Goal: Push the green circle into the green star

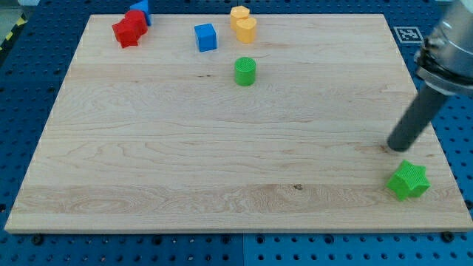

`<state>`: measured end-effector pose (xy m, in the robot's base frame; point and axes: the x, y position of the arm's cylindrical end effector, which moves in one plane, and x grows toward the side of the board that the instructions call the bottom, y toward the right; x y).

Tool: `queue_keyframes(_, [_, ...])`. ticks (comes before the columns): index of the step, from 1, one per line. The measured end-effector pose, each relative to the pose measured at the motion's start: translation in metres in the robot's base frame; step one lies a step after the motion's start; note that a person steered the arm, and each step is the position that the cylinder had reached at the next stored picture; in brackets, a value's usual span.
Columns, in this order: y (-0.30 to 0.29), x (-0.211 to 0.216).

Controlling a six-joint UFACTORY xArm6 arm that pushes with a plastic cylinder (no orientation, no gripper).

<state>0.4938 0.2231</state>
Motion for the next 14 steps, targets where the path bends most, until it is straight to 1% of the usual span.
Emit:
queue_keyframes(1, [-0.062, -0.03])
queue_keyframes(3, [-0.232, -0.07])
queue_keyframes(4, [-0.267, -0.11])
queue_keyframes(5, [-0.269, -0.155])
queue_keyframes(6, [-0.261, -0.157])
queue_keyframes(7, [-0.228, -0.153])
queue_keyframes(9, [-0.185, -0.112])
queue_keyframes(12, [-0.088, -0.035])
queue_keyframes(13, [-0.059, -0.019])
queue_keyframes(14, [-0.03, -0.016])
